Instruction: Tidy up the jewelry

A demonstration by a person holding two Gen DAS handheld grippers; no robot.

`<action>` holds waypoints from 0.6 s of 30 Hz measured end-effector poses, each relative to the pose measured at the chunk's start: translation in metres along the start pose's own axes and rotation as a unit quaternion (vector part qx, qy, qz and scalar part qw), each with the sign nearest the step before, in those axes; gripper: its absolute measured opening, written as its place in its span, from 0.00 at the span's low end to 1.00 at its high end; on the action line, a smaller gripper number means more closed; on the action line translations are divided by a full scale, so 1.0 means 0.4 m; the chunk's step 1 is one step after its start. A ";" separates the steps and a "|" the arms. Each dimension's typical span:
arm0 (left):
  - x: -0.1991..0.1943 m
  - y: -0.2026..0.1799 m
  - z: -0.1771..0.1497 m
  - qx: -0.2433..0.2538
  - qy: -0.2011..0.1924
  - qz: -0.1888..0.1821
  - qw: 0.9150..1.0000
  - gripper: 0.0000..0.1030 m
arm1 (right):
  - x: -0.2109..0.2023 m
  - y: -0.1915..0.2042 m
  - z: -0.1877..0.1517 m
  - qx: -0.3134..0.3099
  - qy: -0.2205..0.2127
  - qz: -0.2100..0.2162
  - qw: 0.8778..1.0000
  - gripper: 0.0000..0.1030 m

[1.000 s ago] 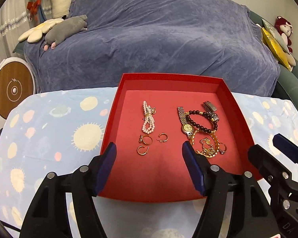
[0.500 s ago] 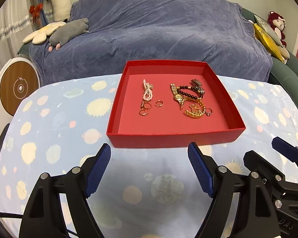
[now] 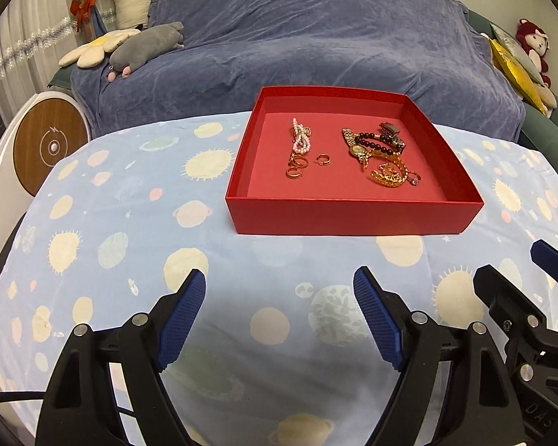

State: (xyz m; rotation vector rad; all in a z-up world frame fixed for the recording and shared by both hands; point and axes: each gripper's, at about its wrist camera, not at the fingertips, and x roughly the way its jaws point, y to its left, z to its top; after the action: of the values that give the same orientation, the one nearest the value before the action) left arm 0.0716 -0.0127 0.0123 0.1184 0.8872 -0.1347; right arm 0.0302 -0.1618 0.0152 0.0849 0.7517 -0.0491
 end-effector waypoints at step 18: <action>-0.012 0.017 -0.031 -0.001 -0.010 0.034 0.999 0.77 | 0.004 0.009 -0.028 0.007 0.006 -0.006 1.000 0.84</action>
State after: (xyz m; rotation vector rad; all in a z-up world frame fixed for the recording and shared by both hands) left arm 0.0603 -0.0037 0.0088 0.1445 0.8628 -0.0707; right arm 0.0239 -0.1573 0.0062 0.0940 0.7637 -0.0646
